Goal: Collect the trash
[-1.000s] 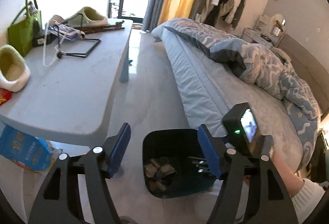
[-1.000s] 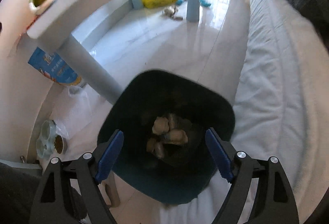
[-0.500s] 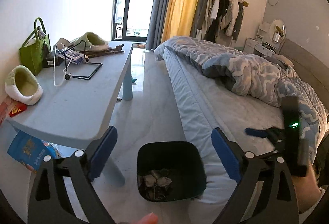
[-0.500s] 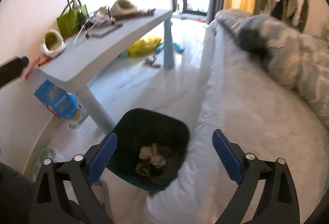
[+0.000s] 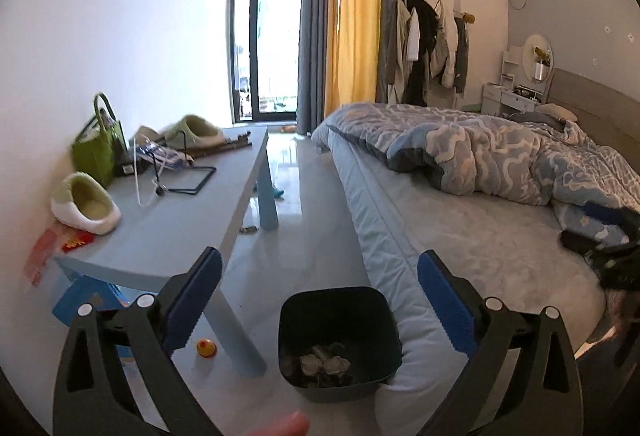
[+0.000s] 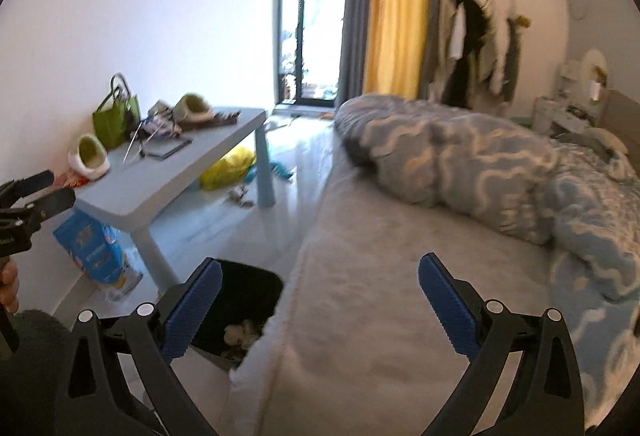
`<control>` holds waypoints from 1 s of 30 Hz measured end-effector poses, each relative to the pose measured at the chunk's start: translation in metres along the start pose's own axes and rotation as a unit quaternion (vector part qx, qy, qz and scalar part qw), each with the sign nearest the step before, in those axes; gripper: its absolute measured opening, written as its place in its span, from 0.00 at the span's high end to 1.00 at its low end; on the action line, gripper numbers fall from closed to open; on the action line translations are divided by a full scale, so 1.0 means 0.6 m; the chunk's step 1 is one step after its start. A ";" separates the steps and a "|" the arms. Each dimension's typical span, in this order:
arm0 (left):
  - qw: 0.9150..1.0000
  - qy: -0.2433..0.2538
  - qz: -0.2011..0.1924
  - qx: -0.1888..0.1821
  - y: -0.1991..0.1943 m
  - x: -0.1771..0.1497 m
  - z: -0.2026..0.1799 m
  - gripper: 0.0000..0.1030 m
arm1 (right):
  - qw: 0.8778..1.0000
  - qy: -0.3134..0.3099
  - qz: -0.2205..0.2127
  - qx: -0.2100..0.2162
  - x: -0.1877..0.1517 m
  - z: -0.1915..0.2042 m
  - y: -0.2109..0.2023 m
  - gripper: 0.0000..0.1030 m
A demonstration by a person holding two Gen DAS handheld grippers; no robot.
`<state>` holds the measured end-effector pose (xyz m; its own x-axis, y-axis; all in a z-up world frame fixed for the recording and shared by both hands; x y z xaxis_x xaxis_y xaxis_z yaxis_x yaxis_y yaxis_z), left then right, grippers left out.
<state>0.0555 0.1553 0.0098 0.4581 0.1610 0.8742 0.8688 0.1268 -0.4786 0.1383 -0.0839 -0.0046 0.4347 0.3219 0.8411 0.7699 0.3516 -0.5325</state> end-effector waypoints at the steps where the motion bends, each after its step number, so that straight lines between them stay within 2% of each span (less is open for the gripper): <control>1: 1.000 0.000 -0.004 0.002 -0.009 -0.002 -0.003 0.03 | 1.000 0.006 -0.008 -0.005 -0.003 -0.012 -0.019 0.03; 12: 1.000 -0.005 0.002 0.001 -0.029 -0.056 -0.029 0.03 | 0.995 0.064 -0.038 -0.059 -0.085 -0.134 -0.139 0.03; 16: 1.000 -0.014 -0.010 -0.005 -0.039 -0.060 -0.031 0.03 | 0.996 0.077 -0.024 -0.049 -0.120 -0.141 -0.130 0.03; 20: 1.000 -0.012 -0.011 -0.004 -0.042 -0.062 -0.032 0.03 | 0.998 0.050 -0.025 -0.031 -0.119 -0.124 -0.128 0.03; 26: 1.000 -0.004 -0.009 -0.004 -0.046 -0.064 -0.037 0.03 | 0.997 0.060 -0.037 -0.002 -0.121 -0.126 -0.137 0.03; 30: 1.000 0.001 -0.004 -0.005 -0.043 -0.067 -0.041 0.03 | 0.998 0.059 -0.033 0.000 -0.120 -0.122 -0.133 0.03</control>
<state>0.0189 0.1216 -0.0111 0.4519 0.1574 0.8781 0.8743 0.1176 -0.4710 0.0798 -0.1996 -0.0158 0.4341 0.1925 0.8801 0.7988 0.3694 -0.4748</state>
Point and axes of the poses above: each gripper's, at about its wrist camera, not at the fingertips, and y roughly the way its jaws point, z to its left, x to its top, the point moved 7 cm from there along y, roughly the way its jaws point, and after that the axes turned 5 degrees about -y, right-handed, at the moved point
